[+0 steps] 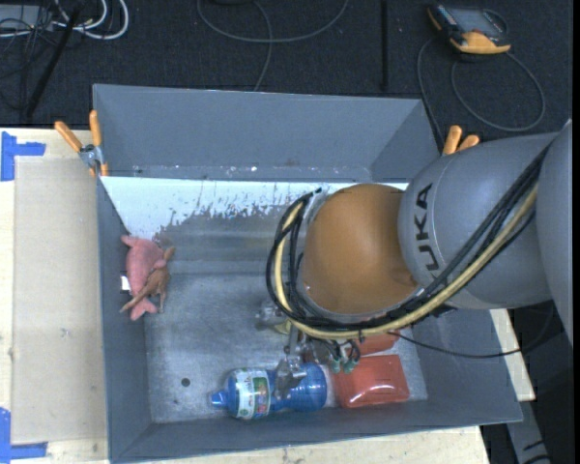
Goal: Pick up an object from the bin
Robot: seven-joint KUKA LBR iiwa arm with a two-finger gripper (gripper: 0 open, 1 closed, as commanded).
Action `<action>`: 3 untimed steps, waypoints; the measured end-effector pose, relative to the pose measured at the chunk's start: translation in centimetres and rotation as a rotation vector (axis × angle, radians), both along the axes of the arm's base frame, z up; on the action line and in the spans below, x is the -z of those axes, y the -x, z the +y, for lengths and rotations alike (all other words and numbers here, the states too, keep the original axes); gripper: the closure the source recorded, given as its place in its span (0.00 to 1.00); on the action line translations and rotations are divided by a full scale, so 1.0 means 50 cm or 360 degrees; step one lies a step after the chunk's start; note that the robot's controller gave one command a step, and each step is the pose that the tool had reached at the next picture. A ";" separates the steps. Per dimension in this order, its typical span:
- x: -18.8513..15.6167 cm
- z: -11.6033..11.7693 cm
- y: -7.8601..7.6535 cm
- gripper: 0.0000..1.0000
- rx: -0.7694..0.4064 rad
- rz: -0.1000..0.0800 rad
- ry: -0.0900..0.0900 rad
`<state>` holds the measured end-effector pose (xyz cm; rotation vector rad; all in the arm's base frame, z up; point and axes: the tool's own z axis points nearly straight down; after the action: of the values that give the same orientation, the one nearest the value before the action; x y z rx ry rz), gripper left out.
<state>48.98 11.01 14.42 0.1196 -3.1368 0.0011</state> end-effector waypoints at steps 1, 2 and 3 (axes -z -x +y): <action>0.016 0.001 0.022 0.00 -0.0234 0.0001 -0.0001; 0.120 -0.010 0.027 0.00 -0.0215 -0.0008 -0.0002; 0.141 -0.019 0.003 1.00 -0.0162 -0.0021 -0.0008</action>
Offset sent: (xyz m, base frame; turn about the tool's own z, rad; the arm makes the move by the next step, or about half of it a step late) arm -0.0158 -0.0068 -0.0742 -0.1142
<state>48.81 10.05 7.37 0.2798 -3.1398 -0.0055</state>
